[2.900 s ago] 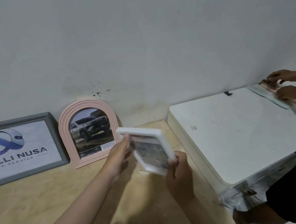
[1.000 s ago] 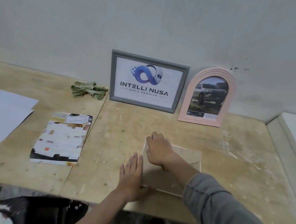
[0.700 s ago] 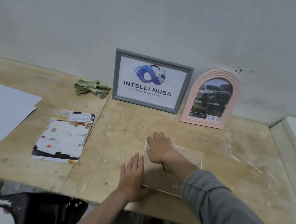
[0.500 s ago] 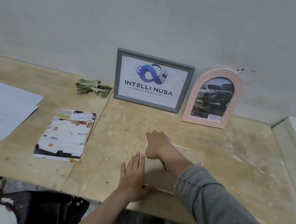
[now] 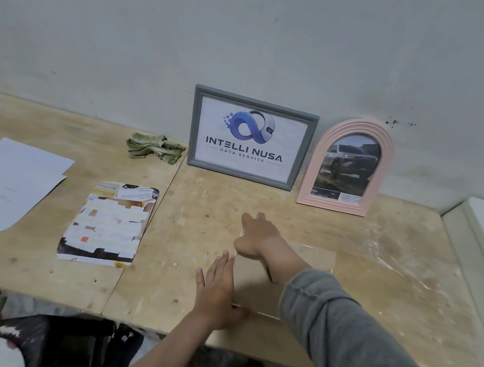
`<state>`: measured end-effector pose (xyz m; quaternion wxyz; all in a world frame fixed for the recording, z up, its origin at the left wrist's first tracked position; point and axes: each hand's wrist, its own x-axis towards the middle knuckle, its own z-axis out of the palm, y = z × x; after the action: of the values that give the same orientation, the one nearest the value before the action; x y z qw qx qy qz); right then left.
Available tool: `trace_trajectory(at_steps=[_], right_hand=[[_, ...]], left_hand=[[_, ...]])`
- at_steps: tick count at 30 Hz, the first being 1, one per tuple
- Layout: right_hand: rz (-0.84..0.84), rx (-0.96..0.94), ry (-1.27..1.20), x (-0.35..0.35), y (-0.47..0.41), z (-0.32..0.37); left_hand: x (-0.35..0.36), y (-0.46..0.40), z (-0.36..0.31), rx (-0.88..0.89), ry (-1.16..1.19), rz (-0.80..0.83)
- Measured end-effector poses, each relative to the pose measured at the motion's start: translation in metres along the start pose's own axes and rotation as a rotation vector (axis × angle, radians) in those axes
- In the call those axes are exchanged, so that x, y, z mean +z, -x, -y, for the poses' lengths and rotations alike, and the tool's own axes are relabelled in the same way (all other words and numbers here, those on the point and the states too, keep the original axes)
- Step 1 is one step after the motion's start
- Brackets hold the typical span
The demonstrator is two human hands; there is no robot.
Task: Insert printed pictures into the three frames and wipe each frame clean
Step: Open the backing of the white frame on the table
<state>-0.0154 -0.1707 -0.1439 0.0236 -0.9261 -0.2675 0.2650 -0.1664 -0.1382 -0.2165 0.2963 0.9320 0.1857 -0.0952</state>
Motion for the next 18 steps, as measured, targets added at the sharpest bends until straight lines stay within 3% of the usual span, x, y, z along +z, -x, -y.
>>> trace_trajectory(at_steps=[11, 15, 18], right_hand=[[0.121, -0.095, -0.223, -0.029, 0.011, -0.015], [0.07, -0.056, -0.412, -0.013, 0.011, -0.02], [-0.074, -0.071, -0.36, 0.013, 0.012, -0.029]], left_hand=[[-0.002, 0.004, 0.001, 0.028, 0.039, -0.041], [-0.002, 0.004, 0.002, 0.03, 0.06, -0.044], [-0.002, 0.004, 0.001, 0.032, 0.061, -0.038]])
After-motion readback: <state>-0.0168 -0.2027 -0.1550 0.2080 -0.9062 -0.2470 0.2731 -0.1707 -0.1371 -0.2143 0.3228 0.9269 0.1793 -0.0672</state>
